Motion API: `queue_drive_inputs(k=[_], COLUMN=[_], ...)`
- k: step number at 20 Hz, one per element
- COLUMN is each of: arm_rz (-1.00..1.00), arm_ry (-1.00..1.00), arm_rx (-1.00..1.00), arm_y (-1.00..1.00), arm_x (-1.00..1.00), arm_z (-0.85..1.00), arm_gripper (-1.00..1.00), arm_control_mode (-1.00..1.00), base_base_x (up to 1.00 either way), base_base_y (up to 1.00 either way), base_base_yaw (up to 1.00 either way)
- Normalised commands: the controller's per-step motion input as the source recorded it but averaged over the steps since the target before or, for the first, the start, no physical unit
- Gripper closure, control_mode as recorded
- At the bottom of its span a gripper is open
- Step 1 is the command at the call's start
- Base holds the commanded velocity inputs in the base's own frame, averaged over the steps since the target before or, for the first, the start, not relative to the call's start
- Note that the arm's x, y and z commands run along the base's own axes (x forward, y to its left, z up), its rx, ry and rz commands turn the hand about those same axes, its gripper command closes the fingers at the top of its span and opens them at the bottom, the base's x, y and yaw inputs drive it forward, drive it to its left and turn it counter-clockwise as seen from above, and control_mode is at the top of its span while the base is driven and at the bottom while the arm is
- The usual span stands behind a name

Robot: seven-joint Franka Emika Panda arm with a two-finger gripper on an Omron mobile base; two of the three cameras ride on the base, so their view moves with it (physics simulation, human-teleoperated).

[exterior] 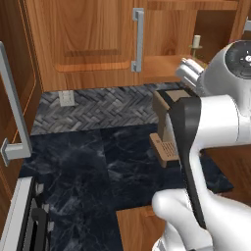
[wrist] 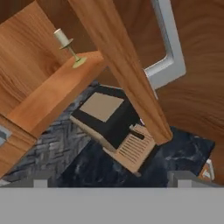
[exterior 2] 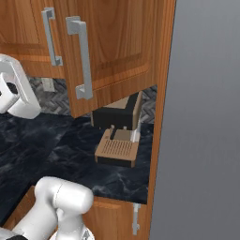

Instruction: Get the candle and the beer from the cabinet and move them to the dining counter.

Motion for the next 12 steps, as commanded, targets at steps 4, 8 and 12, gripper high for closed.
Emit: queue_drive_inputs(k=[4, 8, 12], arm_rz=[-0.46, -0.32, -0.27], arm_ry=[-0.07, -0.29, -0.36], arm_rx=[0.17, 0.14, 0.11], arm_y=[0.24, 0.0, -0.02], arm_x=[0.31, 0.21, 0.3], arm_z=[-0.02, -0.04, -0.09], arm_gripper=[-1.0, -1.0, -1.0], arm_control_mode=[-1.0, -1.0, -1.0], base_base_x=[0.0, 0.0, 0.0], base_base_y=[0.0, 0.0, 0.0], base_base_yaw=[0.0, 0.0, 0.0])
